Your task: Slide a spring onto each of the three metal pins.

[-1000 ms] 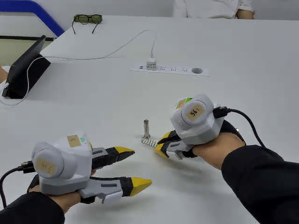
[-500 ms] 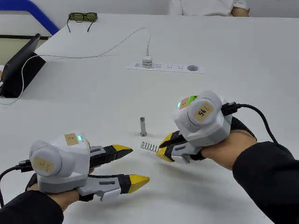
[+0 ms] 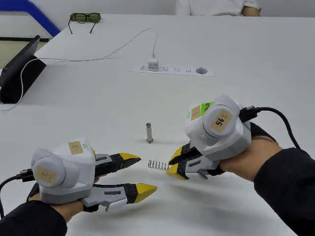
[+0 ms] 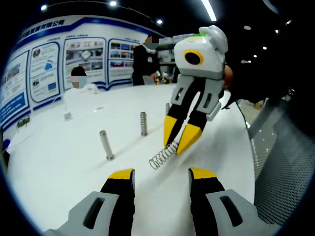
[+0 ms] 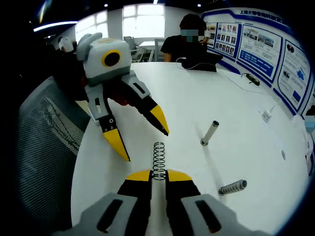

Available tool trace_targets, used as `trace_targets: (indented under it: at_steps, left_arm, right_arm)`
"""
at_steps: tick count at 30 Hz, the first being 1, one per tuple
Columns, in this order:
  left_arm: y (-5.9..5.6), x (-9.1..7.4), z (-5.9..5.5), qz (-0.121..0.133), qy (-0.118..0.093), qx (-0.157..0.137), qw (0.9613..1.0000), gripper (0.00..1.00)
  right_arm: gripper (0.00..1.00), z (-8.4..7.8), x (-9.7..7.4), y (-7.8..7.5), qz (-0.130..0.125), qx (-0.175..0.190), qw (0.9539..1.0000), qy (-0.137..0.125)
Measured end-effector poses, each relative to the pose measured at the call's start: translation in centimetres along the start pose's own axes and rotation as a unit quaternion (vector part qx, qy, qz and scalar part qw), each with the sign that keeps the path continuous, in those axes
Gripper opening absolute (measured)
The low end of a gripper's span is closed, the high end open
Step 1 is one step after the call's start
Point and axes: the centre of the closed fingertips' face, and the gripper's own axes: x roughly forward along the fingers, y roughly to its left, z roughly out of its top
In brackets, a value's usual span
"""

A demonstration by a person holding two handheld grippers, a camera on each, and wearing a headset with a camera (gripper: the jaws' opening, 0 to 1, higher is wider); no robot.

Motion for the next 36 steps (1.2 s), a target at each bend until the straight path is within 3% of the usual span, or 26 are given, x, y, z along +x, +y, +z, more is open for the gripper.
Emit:
trace_targets:
  at_steps: [20, 23, 28, 36]
  left_arm:
    - [-2.4, 0.6, -0.5, -0.055, 0.012, 0.044, 0.9975, 0.23]
    - [-2.7, 0.6, -0.8, -0.064, 0.022, 0.041, 0.9969, 0.13]
    - [-3.0, 0.6, -1.0, -0.068, 0.026, 0.045, 0.9963, 0.13]
    - [-2.9, 0.5, -0.9, -0.066, 0.025, 0.047, 0.9964, 0.11]
  right_arm:
    - [0.12, -0.7, -0.1, 2.5, 0.064, -0.031, 0.9968, 0.035]
    - [0.12, -0.9, -0.1, 2.9, 0.073, -0.035, 0.9958, 0.042]
    - [0.12, -0.9, -0.2, 3.2, 0.079, -0.037, 0.9952, 0.046]
    - [0.12, 0.2, -0.9, 2.9, 0.079, -0.022, 0.9963, 0.028]
